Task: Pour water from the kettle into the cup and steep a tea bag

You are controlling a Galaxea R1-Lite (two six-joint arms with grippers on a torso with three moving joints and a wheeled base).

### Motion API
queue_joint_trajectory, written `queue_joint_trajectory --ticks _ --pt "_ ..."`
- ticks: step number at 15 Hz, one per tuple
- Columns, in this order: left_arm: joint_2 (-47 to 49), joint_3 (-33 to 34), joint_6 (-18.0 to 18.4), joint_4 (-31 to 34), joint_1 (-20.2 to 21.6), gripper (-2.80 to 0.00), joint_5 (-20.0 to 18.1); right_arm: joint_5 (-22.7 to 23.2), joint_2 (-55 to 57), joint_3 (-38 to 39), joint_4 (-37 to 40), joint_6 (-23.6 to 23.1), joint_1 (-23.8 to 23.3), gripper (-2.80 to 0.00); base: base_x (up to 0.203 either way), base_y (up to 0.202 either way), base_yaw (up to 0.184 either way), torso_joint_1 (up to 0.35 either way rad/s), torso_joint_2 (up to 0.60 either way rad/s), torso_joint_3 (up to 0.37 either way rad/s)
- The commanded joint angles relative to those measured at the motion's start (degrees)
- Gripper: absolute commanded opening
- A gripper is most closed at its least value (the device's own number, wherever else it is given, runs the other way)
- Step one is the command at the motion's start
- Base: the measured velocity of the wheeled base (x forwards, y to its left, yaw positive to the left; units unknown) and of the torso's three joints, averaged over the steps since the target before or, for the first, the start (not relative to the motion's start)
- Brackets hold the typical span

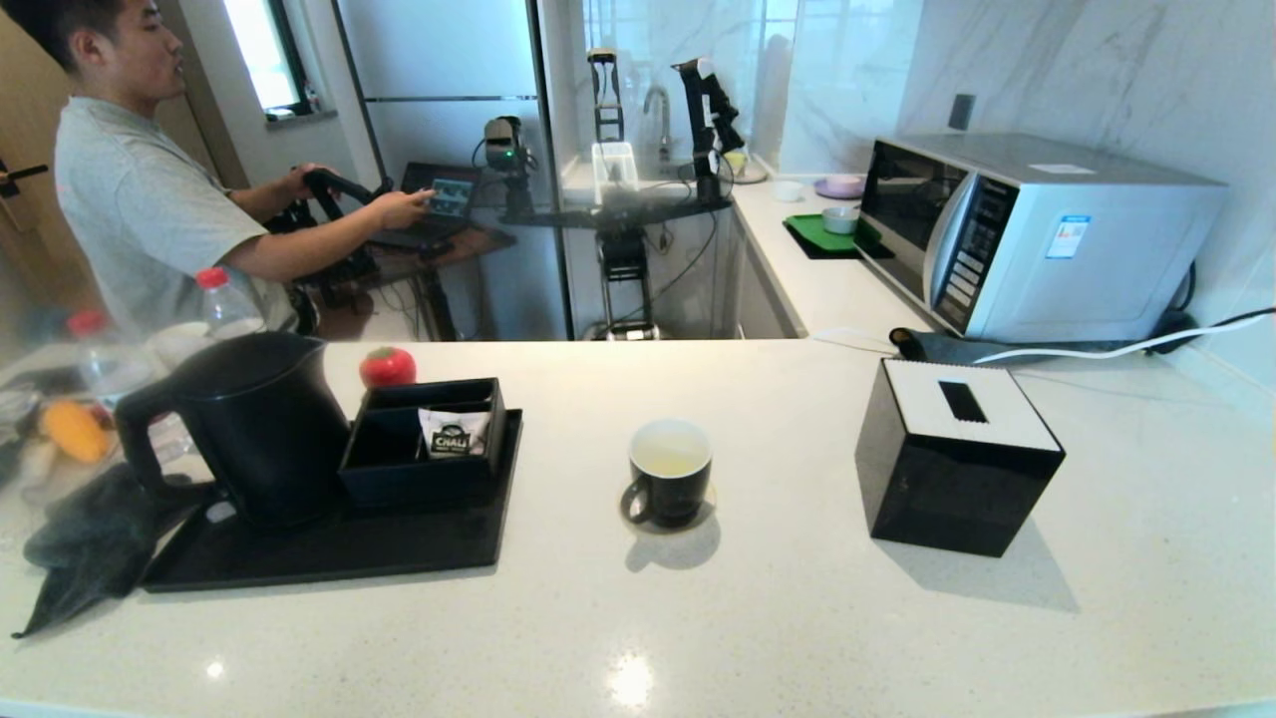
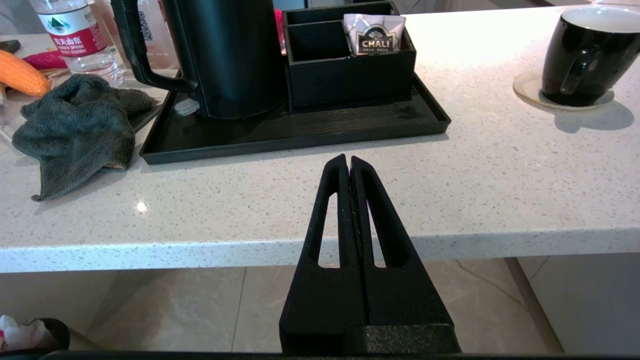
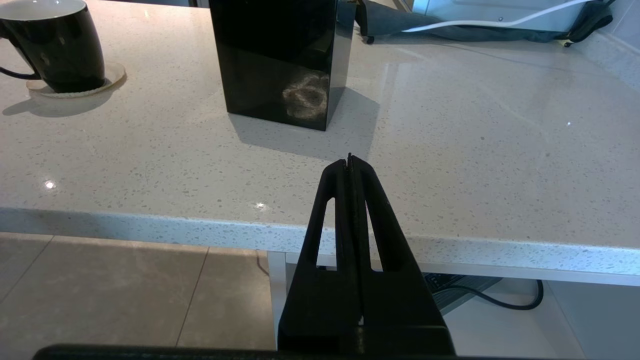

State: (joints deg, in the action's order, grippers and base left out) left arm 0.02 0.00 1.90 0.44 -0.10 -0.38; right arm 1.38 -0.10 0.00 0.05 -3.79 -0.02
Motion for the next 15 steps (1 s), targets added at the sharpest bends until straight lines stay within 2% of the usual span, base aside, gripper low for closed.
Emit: queue_joint_trajectory --ticks 1,15 --pt "-0.02 0.00 0.03 0.00 0.01 -2.80 0.03 0.03 0.10 0.00 0.00 -0.20 0.02 -2.80 0.000 0.000 0.000 0.000 0.00 0.000" --pt "-0.02 0.00 0.03 0.00 0.01 -2.80 0.03 0.03 0.10 0.00 0.04 0.01 0.02 -2.80 0.000 0.000 0.000 0.000 0.00 0.000"
